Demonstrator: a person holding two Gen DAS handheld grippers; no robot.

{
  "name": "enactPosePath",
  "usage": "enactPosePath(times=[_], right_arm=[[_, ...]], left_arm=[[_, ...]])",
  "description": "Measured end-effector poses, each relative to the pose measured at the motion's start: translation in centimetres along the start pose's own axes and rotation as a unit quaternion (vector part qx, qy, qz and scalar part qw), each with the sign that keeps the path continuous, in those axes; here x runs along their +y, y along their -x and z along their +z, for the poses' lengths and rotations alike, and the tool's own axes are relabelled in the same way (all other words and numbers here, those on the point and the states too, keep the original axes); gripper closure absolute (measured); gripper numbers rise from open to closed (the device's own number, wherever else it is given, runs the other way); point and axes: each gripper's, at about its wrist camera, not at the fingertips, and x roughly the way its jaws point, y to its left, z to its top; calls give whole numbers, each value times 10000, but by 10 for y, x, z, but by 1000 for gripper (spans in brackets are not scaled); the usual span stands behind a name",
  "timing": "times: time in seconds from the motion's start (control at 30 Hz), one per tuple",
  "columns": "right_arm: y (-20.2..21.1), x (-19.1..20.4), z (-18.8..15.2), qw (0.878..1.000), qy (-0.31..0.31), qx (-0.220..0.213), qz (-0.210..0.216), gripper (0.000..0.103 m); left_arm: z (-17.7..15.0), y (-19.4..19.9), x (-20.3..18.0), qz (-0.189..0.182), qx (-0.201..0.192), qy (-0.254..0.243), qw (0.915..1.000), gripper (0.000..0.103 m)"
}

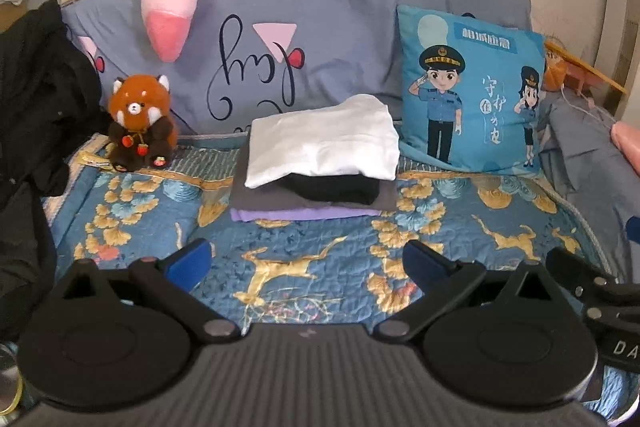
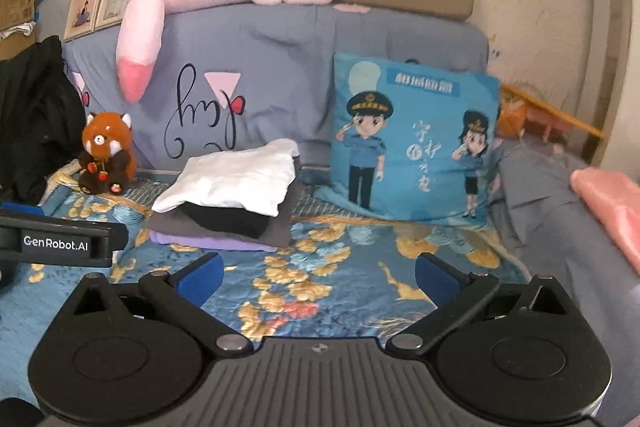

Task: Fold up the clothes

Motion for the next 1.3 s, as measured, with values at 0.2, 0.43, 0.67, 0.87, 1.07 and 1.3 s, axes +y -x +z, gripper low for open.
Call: enactPosePath(times=[0.2, 0.43, 0.67, 0.87, 1.07, 1.3], right_arm=[[12, 2, -7, 9998, -103, -65, 167, 0], [14, 8, -15, 9999, 20, -17, 118, 0], [15, 6, -14, 9988, -197, -96, 448, 0], [14, 0, -12, 9983, -470, -62, 333, 0], [17, 1, -15, 9989, -392, -94, 232, 0], [18, -2, -16, 9987, -417, -68, 284, 0]], left_arm=[[-10, 14, -1, -50, -26, 24, 10000, 0], [-16, 12, 0, -54, 90, 3, 9999, 0], [-16, 6, 2, -43, 174, -2, 9998, 0], [-17, 7, 2, 4, 199, 12, 9998, 0], [-18, 8, 0, -69, 239, 35, 9997, 0], [-20, 12, -5, -113, 211, -14, 9997, 0]])
